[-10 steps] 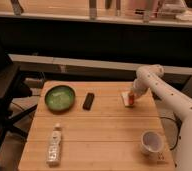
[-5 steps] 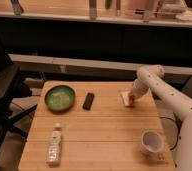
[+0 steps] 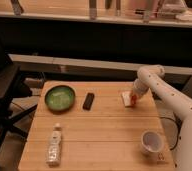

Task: Place the pepper on the white sponge

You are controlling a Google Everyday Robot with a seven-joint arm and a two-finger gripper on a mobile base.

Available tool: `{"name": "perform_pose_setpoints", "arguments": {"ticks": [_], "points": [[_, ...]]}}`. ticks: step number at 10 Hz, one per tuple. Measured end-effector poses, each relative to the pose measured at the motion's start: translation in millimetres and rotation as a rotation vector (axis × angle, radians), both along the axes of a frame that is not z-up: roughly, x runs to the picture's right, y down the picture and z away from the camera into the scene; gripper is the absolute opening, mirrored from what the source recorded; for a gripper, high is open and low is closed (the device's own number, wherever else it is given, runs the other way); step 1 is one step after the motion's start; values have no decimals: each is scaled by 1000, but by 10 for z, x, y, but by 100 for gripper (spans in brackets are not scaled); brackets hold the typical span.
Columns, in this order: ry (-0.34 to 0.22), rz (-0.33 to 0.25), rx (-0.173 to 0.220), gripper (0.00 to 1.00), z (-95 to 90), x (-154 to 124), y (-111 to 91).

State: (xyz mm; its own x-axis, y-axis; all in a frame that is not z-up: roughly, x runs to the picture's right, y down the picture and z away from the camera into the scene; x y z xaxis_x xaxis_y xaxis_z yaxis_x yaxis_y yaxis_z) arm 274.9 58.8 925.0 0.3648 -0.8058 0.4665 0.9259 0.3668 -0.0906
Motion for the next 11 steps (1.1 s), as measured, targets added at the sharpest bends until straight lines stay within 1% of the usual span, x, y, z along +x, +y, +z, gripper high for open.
{"name": "perform_pose_setpoints", "arguments": {"ticks": [1, 2, 3, 4, 5, 6, 7, 8, 11], "points": [[0, -1, 1, 38, 0, 0, -1], [0, 0, 2, 33, 0, -1, -5], [0, 2, 2, 32, 0, 1, -9], [-1, 2, 3, 34, 0, 5, -11], [-2, 1, 3, 40, 2, 5, -8], [-2, 0, 3, 40, 5, 6, -6], [-3, 0, 4, 34, 6, 8, -5], [-3, 0, 3, 31, 6, 8, -2], [-3, 0, 4, 31, 6, 8, 1]]}}
